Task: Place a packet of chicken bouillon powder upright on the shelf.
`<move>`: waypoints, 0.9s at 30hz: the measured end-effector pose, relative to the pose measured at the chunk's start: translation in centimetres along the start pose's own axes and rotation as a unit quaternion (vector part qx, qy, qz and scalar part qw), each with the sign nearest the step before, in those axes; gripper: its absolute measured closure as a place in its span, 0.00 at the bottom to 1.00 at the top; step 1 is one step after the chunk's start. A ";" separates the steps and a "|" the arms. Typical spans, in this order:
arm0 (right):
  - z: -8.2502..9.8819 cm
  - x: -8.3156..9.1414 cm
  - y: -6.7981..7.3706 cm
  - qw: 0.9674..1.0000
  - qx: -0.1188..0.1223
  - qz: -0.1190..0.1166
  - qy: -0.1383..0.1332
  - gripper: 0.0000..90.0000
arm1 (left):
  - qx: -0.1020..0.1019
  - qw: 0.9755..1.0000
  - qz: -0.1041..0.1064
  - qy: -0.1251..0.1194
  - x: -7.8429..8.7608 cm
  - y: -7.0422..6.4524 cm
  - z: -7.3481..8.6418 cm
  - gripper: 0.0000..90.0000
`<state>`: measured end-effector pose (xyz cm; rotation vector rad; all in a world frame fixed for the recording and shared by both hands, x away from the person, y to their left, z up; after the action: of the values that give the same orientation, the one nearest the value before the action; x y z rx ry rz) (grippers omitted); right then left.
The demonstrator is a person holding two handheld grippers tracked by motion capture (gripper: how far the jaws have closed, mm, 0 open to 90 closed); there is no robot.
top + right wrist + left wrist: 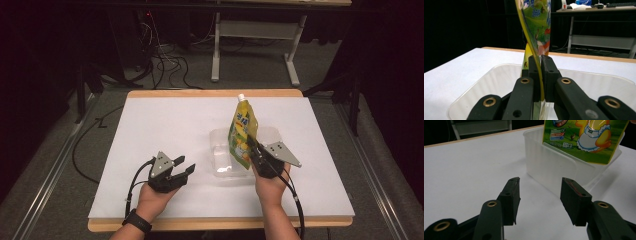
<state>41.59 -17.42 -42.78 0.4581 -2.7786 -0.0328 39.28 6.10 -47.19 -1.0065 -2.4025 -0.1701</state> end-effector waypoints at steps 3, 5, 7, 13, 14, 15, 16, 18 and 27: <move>0.2 0.0 0.0 1.000 0.002 0.000 -0.001 0.99 | 0.000 1.000 0.000 0.000 0.0 0.0 0.0 0.56; 0.4 -0.1 0.0 1.000 0.002 -0.001 0.000 0.99 | -0.002 1.000 0.000 0.000 0.0 0.0 0.0 0.56; 0.5 -0.1 0.0 1.000 0.001 -0.003 -0.001 0.99 | -0.003 1.000 -0.002 -0.001 0.1 0.1 0.0 0.56; 0.6 -0.1 0.1 1.000 0.000 -0.008 0.004 0.98 | -0.001 1.000 -0.002 0.001 0.0 0.1 0.0 0.56; 0.7 -0.1 0.1 1.000 0.000 -0.009 0.005 0.98 | -0.002 1.000 -0.002 0.001 0.0 0.1 0.0 0.56; 0.7 -0.1 0.1 1.000 0.001 -0.010 0.006 0.97 | -0.002 1.000 -0.001 0.002 0.0 0.0 0.0 0.56; 0.7 -0.2 0.1 1.000 -0.001 -0.012 0.007 0.97 | -0.002 1.000 -0.002 0.001 0.0 0.0 0.0 0.56; 0.7 -0.1 0.1 1.000 -0.002 -0.012 0.008 0.97 | -0.003 1.000 -0.002 0.002 0.0 0.0 0.0 0.56; 0.9 -0.1 0.3 0.999 -0.012 -0.024 0.025 0.91 | -0.003 1.000 -0.004 0.002 0.2 0.2 0.1 0.56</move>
<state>41.23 -17.12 -43.66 0.5125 -2.7142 -0.0661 39.30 6.42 -47.18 -0.9974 -2.4048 -0.1813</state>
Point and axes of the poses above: each handheld gripper's, and its own axes: x roughly backward along the jaws, z roughly out of its underside, y roughly to its left, the point moved 8 cm from there along -x, roughly forward along the jaws, and after that the axes turned 7 degrees about y, right-handed, at the moved point
